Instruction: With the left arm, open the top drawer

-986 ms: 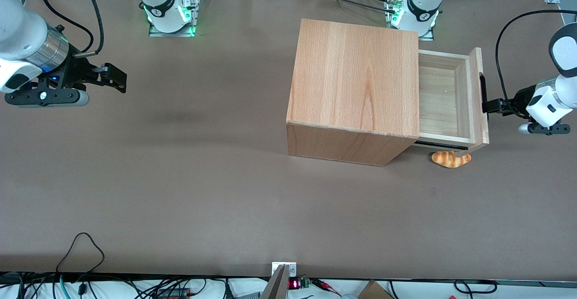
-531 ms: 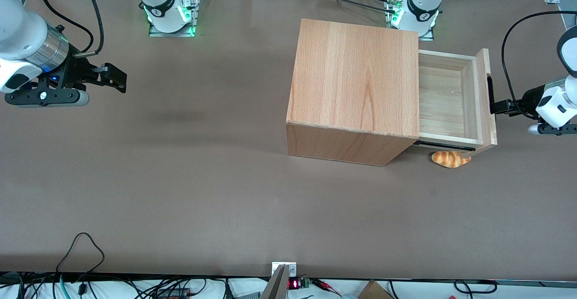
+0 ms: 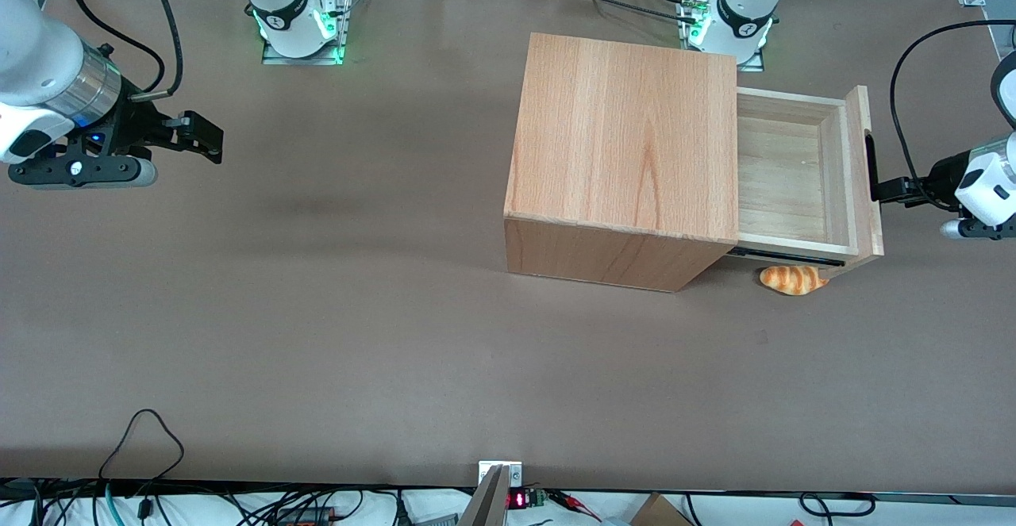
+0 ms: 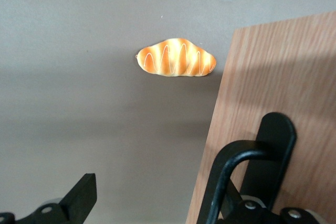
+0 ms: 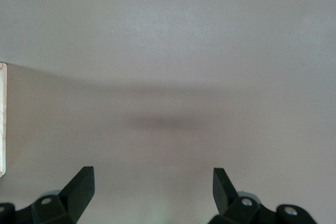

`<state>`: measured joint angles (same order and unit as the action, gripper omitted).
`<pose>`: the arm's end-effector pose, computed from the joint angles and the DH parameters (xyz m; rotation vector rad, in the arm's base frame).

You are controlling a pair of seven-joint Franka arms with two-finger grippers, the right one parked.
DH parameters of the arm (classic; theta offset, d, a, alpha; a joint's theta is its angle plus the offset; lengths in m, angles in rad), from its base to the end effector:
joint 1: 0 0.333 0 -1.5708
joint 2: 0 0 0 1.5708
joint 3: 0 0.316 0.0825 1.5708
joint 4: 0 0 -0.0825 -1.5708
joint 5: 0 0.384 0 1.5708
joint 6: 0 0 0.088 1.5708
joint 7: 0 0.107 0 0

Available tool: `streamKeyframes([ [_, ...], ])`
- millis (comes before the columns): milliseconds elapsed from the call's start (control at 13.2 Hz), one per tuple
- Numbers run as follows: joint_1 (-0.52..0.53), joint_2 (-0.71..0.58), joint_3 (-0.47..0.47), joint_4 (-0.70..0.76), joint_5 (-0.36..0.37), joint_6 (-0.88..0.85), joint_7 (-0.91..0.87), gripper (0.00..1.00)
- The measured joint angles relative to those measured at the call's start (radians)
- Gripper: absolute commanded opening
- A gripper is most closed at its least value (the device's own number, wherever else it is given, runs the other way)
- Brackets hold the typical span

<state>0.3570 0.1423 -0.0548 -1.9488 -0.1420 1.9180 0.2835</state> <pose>0.5462 0.1606 0.3950 2.9527 0.1161 -0.1868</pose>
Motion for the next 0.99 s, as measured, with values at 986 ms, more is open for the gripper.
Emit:
streamKeyframes([
  [986,-0.002,-0.001,-0.045,0.378,0.003,-0.294,0.0,1.0],
])
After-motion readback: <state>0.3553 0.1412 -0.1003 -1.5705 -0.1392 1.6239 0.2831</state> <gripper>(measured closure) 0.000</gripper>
